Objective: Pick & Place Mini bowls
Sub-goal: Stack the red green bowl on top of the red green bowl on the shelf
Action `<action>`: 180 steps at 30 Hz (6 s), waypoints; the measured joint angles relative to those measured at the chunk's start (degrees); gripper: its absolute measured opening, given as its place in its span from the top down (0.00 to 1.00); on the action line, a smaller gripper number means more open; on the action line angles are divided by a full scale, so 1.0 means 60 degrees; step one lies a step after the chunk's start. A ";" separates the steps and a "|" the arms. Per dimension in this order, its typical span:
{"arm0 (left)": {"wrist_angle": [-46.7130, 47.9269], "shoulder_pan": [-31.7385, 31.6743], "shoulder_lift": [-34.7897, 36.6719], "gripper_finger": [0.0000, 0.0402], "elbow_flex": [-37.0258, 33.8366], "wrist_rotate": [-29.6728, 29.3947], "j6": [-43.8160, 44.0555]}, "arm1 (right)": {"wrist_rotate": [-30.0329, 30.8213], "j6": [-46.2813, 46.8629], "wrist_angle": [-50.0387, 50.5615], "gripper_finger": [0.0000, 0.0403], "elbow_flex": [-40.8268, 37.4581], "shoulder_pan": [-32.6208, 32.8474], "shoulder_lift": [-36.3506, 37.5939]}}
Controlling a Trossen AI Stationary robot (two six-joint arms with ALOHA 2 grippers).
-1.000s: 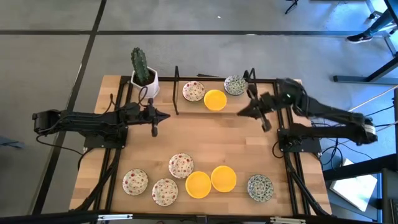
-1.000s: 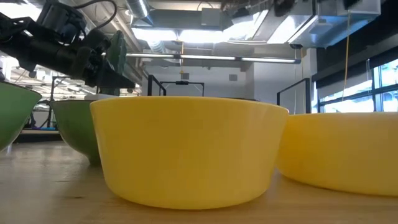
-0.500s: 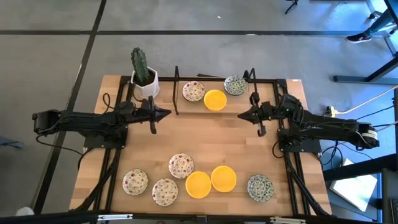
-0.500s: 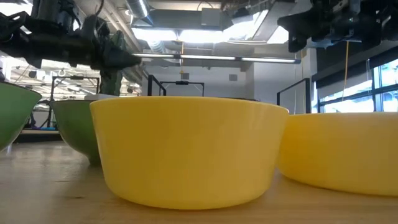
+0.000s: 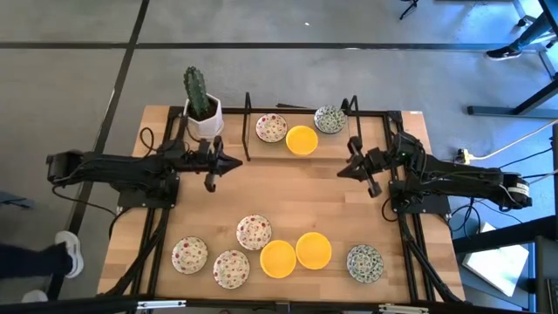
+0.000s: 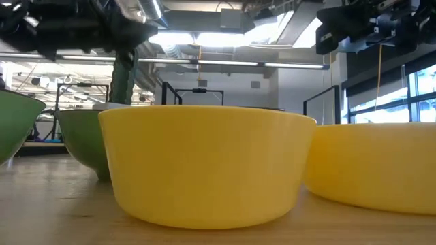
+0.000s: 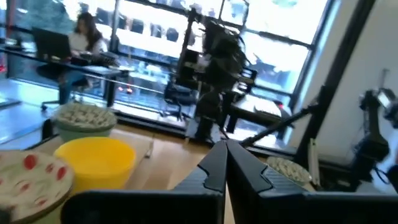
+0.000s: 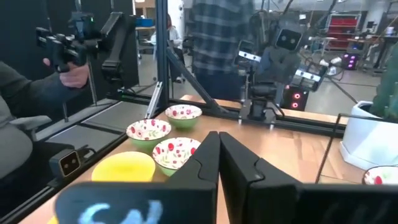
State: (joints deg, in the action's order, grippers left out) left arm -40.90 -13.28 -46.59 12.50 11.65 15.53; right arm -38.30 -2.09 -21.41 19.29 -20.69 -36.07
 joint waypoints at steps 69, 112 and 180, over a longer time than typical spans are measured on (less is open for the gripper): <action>1.6599 1.1126 -0.5497 0.43 0.6336 -0.3295 0.8782 | -0.0132 0.0282 0.1261 0.98 0.0004 0.0000 -0.0030; 1.6638 1.1111 -0.6749 0.94 0.6390 -0.2640 0.8555 | 0.0714 0.0310 0.1268 0.98 0.0004 0.1367 -0.0030; 0.6857 -0.0931 -0.1577 0.99 0.7309 -0.2965 -0.6116 | 0.4438 -0.1606 0.3286 0.98 0.0481 0.1676 0.3008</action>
State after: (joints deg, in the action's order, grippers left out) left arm 0.24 -18.87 -56.05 56.36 -6.14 -21.16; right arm -11.67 -11.73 -1.69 22.17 -10.63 -18.02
